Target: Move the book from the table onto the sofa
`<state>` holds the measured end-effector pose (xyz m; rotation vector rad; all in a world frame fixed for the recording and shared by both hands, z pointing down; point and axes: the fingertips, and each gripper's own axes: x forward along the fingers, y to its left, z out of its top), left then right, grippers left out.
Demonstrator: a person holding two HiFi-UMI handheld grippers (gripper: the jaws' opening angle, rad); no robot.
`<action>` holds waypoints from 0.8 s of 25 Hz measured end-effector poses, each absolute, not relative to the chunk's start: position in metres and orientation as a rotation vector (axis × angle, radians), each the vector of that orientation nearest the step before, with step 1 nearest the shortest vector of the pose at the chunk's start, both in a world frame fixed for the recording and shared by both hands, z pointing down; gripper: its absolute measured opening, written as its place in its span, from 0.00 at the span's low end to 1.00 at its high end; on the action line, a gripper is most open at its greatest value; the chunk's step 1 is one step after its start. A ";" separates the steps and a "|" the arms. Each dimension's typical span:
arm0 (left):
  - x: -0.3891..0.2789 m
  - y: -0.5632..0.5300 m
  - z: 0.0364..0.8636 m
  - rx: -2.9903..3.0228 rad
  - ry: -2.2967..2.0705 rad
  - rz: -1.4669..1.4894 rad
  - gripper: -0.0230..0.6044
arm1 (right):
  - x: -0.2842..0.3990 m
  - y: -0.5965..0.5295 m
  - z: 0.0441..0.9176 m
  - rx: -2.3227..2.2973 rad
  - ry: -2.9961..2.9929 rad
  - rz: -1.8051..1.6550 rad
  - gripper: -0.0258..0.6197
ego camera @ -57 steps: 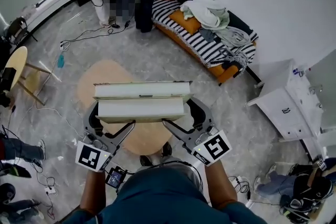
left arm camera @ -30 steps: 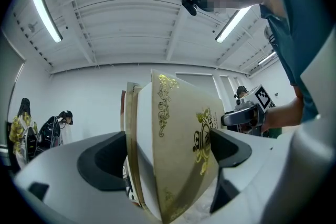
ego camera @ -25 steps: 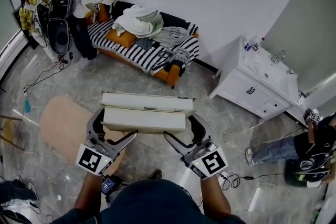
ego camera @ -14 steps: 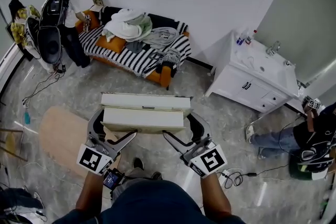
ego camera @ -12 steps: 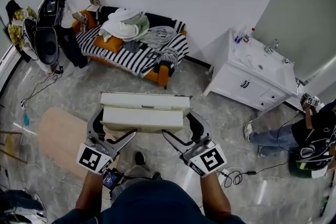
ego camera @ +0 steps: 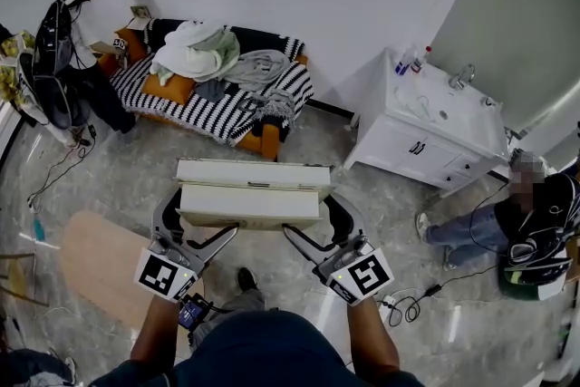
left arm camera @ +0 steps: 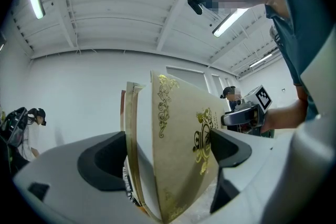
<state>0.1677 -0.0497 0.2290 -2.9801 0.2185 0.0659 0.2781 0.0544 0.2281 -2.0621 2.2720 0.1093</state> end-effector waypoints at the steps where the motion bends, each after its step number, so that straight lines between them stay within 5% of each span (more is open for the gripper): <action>1: 0.174 -0.060 0.230 -2.983 0.214 0.066 0.80 | 0.284 0.045 0.229 -2.071 2.269 0.105 0.65; 20: 0.299 -0.228 0.241 -3.001 0.238 0.040 0.80 | 0.413 -0.125 0.247 -2.078 2.298 0.034 0.65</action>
